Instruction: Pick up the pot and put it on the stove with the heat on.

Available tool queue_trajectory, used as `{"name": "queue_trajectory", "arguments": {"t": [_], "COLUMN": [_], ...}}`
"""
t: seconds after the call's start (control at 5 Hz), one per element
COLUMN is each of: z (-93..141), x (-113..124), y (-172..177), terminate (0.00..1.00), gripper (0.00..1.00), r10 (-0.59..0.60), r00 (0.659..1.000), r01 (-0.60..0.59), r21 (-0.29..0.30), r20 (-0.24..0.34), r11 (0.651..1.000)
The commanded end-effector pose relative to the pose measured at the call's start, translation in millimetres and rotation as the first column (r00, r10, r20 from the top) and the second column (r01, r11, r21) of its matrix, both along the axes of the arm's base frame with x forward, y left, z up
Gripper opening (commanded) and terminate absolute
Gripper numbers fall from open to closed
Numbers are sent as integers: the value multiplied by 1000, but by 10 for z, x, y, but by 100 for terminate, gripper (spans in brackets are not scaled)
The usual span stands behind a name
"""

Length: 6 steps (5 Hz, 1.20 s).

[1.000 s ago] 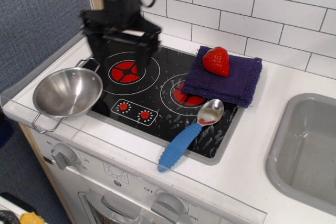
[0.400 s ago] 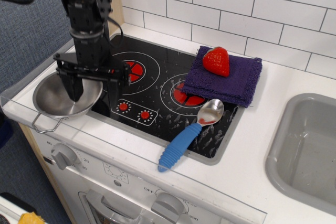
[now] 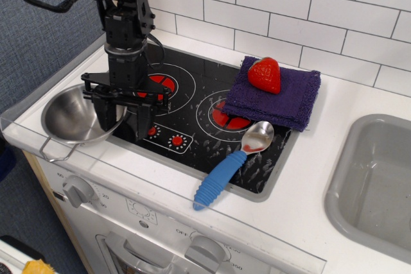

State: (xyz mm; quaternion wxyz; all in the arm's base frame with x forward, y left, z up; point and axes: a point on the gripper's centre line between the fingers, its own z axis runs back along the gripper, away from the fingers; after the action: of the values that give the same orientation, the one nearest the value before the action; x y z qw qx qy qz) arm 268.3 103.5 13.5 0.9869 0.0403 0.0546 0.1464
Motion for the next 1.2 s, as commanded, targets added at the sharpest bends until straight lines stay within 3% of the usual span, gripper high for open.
{"name": "queue_trajectory", "arguments": {"t": [0.0, 0.2, 0.4, 0.6, 0.8, 1.0], "z": [219, 438, 774, 868, 793, 708], "x": [26, 91, 347, 752, 1068, 1234], "y": [-40, -84, -221, -270, -241, -123], "terminate": [0, 0, 0, 0, 0, 0], "gripper": [0, 0, 0, 0, 0, 0], "r10": [15, 29, -9, -54, -81, -72], "r00": [999, 998, 988, 972, 973, 979], "r01": [-17, -33, -8, 36, 66, 57], "r21": [30, 75, 110, 82, 76, 86], "r20": [50, 61, 155, 229, 218, 191], "r11": [999, 997, 994, 996, 995, 995]}}
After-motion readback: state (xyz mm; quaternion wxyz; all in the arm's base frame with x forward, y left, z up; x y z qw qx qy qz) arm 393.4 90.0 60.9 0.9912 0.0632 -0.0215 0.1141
